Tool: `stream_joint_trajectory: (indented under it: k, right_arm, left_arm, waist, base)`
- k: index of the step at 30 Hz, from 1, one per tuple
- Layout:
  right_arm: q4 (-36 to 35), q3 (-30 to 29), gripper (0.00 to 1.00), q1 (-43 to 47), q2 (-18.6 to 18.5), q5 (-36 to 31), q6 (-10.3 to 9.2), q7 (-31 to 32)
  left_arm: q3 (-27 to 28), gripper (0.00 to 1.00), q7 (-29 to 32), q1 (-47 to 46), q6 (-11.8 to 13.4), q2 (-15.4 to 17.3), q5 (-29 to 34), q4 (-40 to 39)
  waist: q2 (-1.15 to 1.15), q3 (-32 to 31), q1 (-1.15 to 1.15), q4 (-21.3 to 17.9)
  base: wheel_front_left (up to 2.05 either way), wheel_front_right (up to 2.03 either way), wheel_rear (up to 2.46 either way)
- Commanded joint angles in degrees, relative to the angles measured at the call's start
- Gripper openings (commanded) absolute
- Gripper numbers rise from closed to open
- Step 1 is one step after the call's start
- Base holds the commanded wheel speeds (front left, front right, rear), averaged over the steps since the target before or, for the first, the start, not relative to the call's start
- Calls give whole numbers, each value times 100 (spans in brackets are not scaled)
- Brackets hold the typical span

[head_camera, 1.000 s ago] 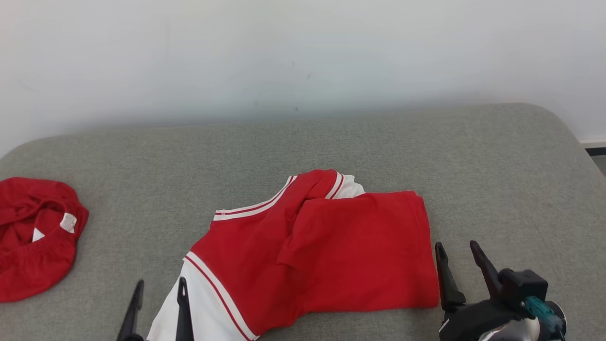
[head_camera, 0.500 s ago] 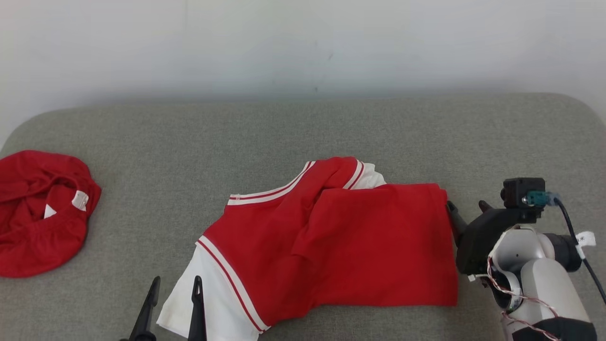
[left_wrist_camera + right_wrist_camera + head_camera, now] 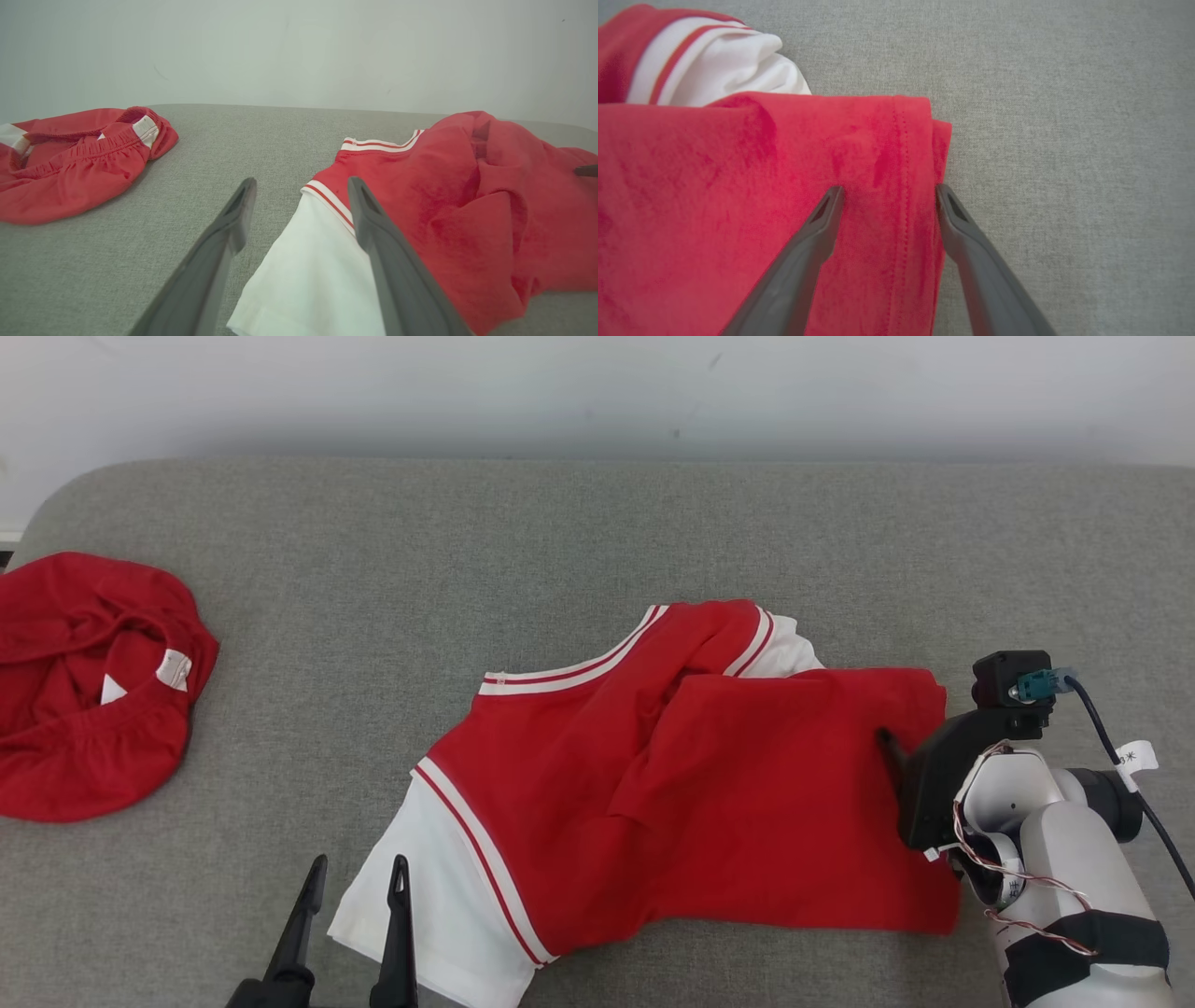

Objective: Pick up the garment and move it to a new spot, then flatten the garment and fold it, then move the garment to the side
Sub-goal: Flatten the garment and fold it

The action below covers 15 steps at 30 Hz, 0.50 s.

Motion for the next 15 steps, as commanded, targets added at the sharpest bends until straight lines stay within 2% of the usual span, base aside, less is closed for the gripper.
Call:
stream_joint_trajectory:
  k: [1, 6, 7, 8, 10, 12, 15]
  right_arm:
    - [30, -3, 100, -50, -1, -11, -13, -24]
    - [176, 133, 100, -148, -23, -6, -13, -109]
    - [189, 177, 85, -162, -37, 12, -13, -131]
    - [197, 211, 51, -165, -55, 23, -13, -161]
    - [206, 249, 45, -164, -83, 36, -13, -209]
    - [176, 284, 49, -151, -93, 23, -13, -263]
    - [155, 316, 49, -121, -92, 36, -13, -271]
  left_arm:
    - [28, 100, -20, -77, -39, -26, 27, 14]
    - [151, 100, -20, -118, -160, -104, 102, 87]
    - [169, 100, -20, -128, -188, -116, 115, 97]
    - [184, 100, -20, -133, -190, -124, 127, 104]
    - [210, 100, -21, -130, -233, -150, 149, 118]
    - [225, 100, -21, -121, -245, -176, 165, 134]
    - [258, 100, -21, -117, -282, -205, 181, 161]
  waist:
    - [0, 37, -1, 24]
    - [0, 90, -1, -1]
    - [0, 95, -1, -4]
    - [0, 99, -1, -8]
    - [0, 103, -1, -14]
    - [0, 102, -1, -21]
    - [0, 97, -1, -34]
  base:
    - [0, 0, 0]
    - [0, 0, 0]
    - [0, 0, 0]
    - [0, 0, 0]
    - [0, 0, 0]
    - [0, 0, 0]
    - [0, 0, 0]
